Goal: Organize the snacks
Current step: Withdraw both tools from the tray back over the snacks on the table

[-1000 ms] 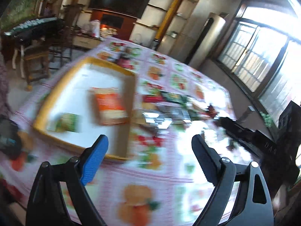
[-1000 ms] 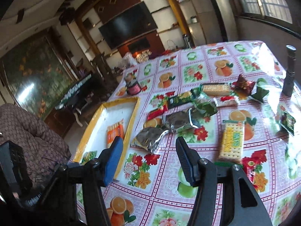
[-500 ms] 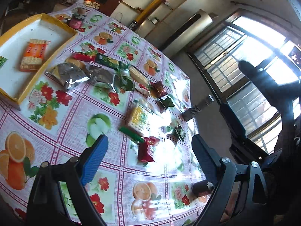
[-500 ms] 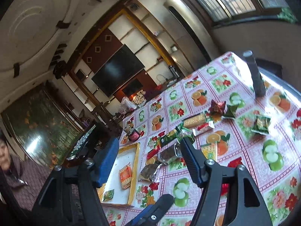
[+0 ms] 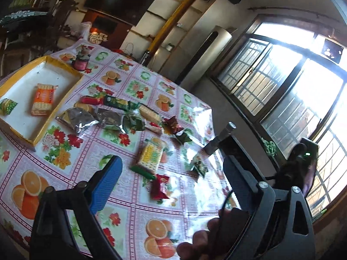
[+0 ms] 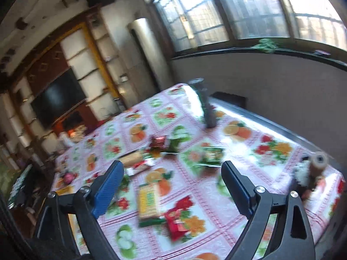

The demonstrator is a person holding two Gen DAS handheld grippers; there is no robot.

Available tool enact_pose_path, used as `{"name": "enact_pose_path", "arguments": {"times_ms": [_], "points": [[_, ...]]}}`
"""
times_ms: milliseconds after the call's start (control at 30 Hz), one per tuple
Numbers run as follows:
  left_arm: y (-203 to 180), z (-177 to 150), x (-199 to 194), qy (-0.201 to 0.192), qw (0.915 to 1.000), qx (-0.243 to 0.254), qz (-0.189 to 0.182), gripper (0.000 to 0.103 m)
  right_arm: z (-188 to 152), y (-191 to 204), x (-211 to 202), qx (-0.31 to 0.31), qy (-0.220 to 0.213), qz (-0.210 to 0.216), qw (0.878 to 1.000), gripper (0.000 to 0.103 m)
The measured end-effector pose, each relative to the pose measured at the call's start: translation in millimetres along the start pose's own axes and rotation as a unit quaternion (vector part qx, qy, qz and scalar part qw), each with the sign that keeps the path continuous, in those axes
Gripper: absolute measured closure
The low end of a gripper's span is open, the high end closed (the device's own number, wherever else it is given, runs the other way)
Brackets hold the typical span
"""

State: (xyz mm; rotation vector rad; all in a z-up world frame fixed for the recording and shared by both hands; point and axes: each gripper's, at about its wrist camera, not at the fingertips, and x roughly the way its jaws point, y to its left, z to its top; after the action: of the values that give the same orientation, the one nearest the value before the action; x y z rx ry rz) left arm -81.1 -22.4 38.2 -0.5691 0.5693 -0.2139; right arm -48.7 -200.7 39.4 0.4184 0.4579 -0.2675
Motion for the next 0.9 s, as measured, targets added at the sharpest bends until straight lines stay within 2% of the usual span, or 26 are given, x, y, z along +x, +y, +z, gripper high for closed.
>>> {"name": "enact_pose_path", "arguments": {"times_ms": [100,133,200,300,333,400,467,533,667,733,833,900], "points": [[-10.3,-0.6,-3.0,-0.002,0.9995,0.011,-0.028,0.007,5.7,-13.1,4.4,0.022,0.013,-0.005,1.0,0.01],[-11.6,-1.5,-3.5,-0.004,0.9993,0.014,-0.034,0.006,9.1,-17.0,8.3,0.023,0.028,0.01,0.999,0.01],[-13.4,-2.1,-3.6,-0.004,0.9992,0.025,-0.029,0.004,12.7,-20.5,10.1,0.02,0.029,0.048,0.998,0.01],[-9.1,3.7,-2.8,0.004,0.998,0.062,-0.013,0.004,19.0,-23.3,2.5,-0.01,0.009,0.052,0.999,0.01],[-5.4,6.3,-4.2,-0.003,0.9972,0.075,-0.002,0.004,20.5,-23.4,2.0,-0.028,0.003,0.056,0.998,0.01],[9.9,15.2,-8.3,-0.035,0.9916,0.111,0.056,0.002,22.5,-25.0,-2.6,-0.06,-0.002,0.072,0.996,0.01],[24.9,20.6,-5.9,-0.042,0.9853,0.137,0.093,0.0,20.6,-27.8,-4.3,-0.086,-0.003,0.1,0.991,0.01],[48.4,23.8,6.4,-0.017,0.9796,0.154,0.128,0.0,13.3,-32.2,-5.5,-0.115,0.005,0.115,0.987,0.01],[83.1,20.3,31.7,0.047,0.9805,0.14,0.129,0.0,-5.2,-39.3,5.3,-0.137,0.051,0.151,0.978,0.01],[93.5,16.2,41.3,0.074,0.9778,0.145,0.131,0.0,-12.0,-40.2,11.7,-0.135,0.078,0.161,0.975,0.011],[97.4,12.3,43.5,0.079,0.9719,0.161,0.152,0.0,-20.7,-38.9,20.2,-0.136,0.12,0.164,0.97,0.011],[100.4,13.1,46.7,0.093,0.9704,0.17,0.145,0.0,-26.3,-39.1,22.6,-0.142,0.126,0.162,0.968,0.011]]}}
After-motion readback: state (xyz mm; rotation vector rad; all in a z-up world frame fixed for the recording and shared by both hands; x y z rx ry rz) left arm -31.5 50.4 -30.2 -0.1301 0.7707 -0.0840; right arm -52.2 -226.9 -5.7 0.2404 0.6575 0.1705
